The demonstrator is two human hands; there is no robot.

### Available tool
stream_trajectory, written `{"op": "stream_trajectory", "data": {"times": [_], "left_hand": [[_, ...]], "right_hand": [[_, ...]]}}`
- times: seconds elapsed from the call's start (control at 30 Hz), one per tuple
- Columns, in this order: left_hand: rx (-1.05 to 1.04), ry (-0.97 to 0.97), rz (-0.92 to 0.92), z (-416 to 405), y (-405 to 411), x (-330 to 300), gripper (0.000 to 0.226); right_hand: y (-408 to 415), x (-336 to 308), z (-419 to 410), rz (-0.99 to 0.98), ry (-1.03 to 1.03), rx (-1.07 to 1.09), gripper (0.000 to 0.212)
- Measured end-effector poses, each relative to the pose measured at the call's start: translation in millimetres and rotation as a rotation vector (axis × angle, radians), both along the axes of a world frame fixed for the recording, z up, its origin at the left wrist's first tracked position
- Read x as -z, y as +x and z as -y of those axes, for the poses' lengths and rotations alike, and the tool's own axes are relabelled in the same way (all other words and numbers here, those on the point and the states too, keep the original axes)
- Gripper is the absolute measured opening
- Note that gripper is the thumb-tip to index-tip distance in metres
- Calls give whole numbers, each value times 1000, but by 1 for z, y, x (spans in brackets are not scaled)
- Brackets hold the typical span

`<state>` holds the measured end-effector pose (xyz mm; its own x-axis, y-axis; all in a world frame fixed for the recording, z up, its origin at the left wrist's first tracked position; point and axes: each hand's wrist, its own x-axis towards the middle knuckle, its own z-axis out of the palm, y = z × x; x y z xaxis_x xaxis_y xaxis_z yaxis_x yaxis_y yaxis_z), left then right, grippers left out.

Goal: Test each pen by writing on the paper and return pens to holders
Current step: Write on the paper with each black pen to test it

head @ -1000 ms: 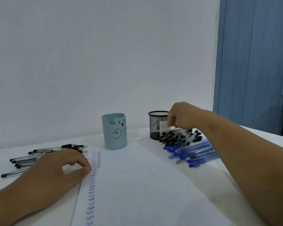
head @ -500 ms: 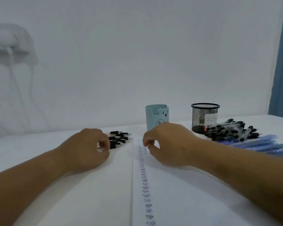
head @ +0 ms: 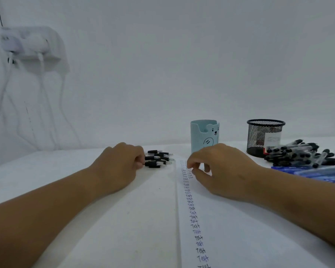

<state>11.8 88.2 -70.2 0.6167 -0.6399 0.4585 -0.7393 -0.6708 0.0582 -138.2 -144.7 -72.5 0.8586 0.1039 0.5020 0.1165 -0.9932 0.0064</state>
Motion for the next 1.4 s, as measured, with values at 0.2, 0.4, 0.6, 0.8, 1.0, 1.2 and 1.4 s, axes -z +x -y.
{"op": "stream_trajectory", "data": {"times": [0.2,0.4,0.6,0.8,1.0,1.2,1.4], "left_hand": [[305,-135,80,18,-28,-3,17],[360,-302,-121,27,-41,0,6],[303,-703,-1012,16,-36,-6,27],[451,-845,-1279,18,-37,-11,30],[446,-830,-1246,17,-37,-10,32],[398,-844,-1180,20,-38,-8,19],[379,-858,-1111,20,-38,-6,17]], "right_hand": [[-1,-6,-10,55,38,0,46],[2,-9,-6,28,51,30,23],[7,-5,18,25,221,130,14],[7,-2,16,35,229,100,14],[8,-1,17,44,183,54,18],[8,-2,16,121,96,-50,23],[9,-2,15,143,57,-63,32]]}}
